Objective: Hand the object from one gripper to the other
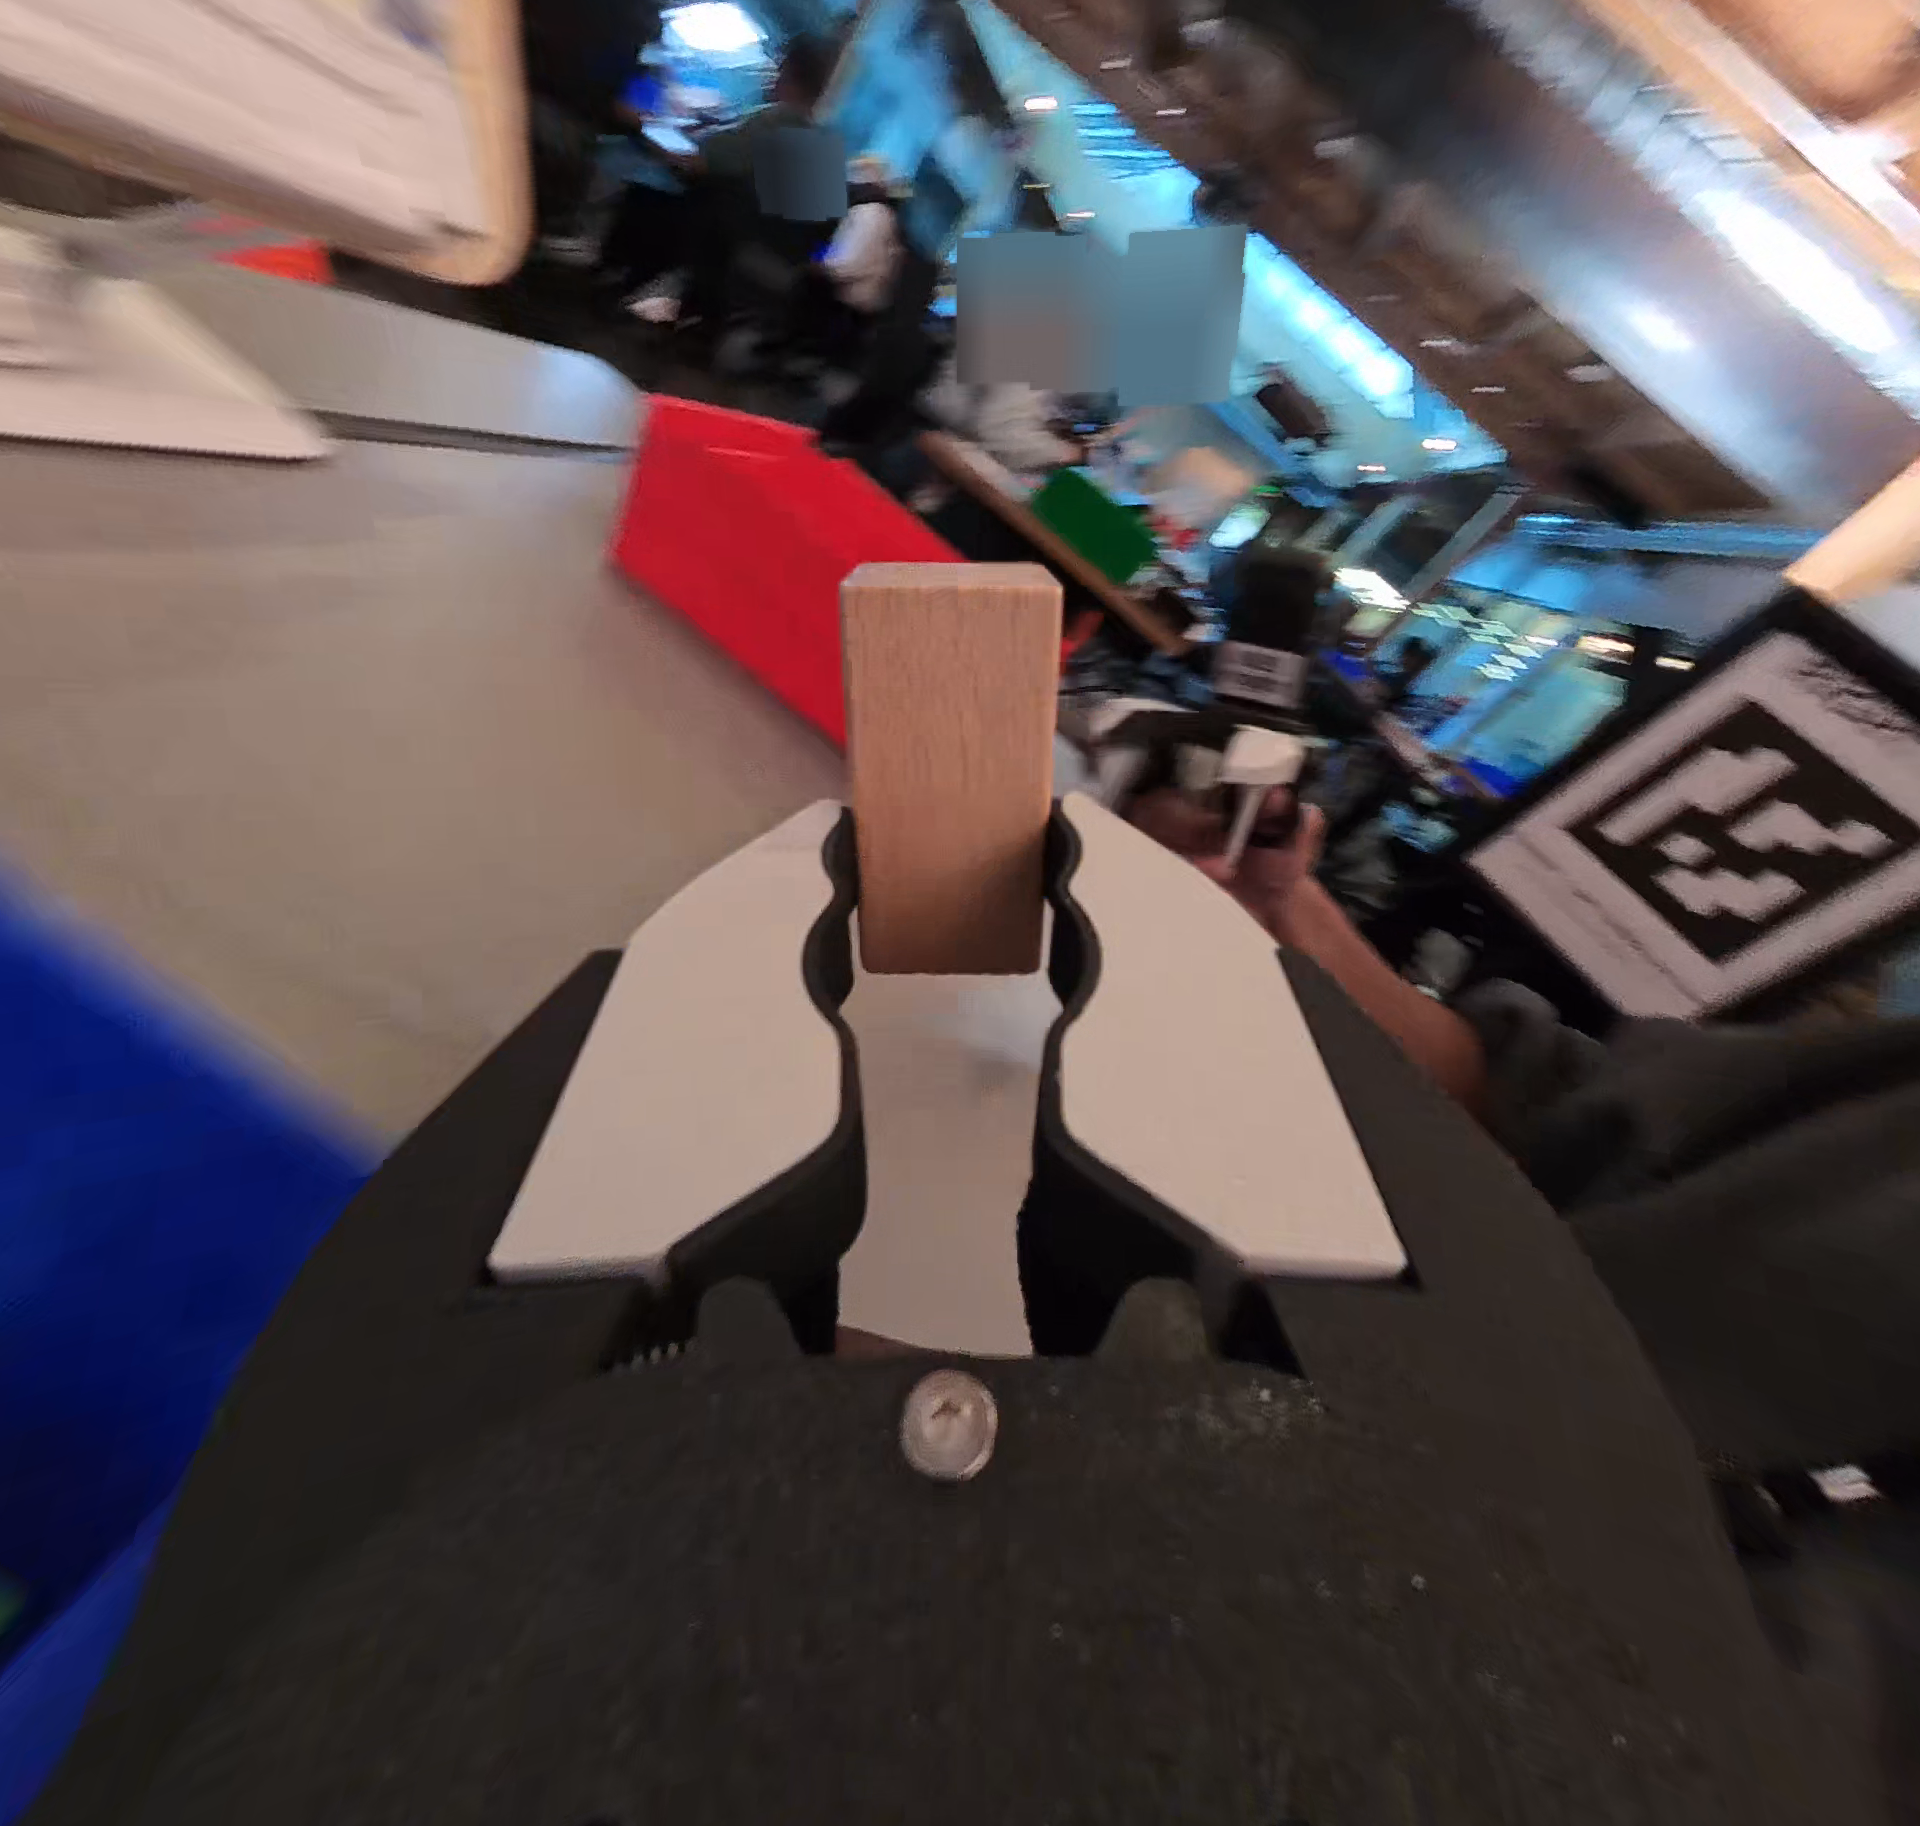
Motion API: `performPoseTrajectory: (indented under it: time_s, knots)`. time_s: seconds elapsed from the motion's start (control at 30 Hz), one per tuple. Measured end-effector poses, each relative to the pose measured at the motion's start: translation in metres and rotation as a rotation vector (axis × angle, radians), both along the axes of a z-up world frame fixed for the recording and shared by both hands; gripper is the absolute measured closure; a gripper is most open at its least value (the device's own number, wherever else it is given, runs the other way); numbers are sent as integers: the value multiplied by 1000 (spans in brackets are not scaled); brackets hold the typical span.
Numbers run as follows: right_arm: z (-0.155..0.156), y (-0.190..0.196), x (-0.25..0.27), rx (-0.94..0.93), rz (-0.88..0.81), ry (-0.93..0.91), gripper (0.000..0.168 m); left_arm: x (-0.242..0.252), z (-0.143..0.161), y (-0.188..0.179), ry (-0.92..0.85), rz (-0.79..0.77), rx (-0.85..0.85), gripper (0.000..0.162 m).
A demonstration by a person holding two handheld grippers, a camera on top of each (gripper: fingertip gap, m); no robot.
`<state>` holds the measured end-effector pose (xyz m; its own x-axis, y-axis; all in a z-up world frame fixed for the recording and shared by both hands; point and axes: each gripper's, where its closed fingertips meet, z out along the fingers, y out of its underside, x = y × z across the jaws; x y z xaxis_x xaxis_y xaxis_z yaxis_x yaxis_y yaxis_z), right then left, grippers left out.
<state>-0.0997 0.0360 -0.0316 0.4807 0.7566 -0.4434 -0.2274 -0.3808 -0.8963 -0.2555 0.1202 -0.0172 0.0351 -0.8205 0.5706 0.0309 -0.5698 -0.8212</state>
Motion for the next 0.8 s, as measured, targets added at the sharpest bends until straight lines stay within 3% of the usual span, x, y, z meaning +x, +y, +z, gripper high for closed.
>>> performPoseTrajectory:
  time_s: [0.13,0.33,0.37,0.43,0.6,0.7,0.8]
  knots:
    - [12,14,-54,-72,266,158,107,59,7,-47,-74,-163,9,129]
    - [12,20,-71,-128,355,298,101,107,-16,-77,-2,-231,-4,129]
    - [10,19,-69,-124,351,290,107,111,-20,-79,18,-236,2,129]
    - [8,20,-64,-101,335,278,134,118,-29,-83,68,-253,18,129]
    - [-5,23,-57,-142,291,222,134,122,-42,-79,128,-165,-6,128]
    - [-9,23,-48,-139,242,164,134,101,-46,-77,135,-65,4,114]
    - [1,24,-23,-91,138,48,134,75,-64,-83,137,14,-39,113]
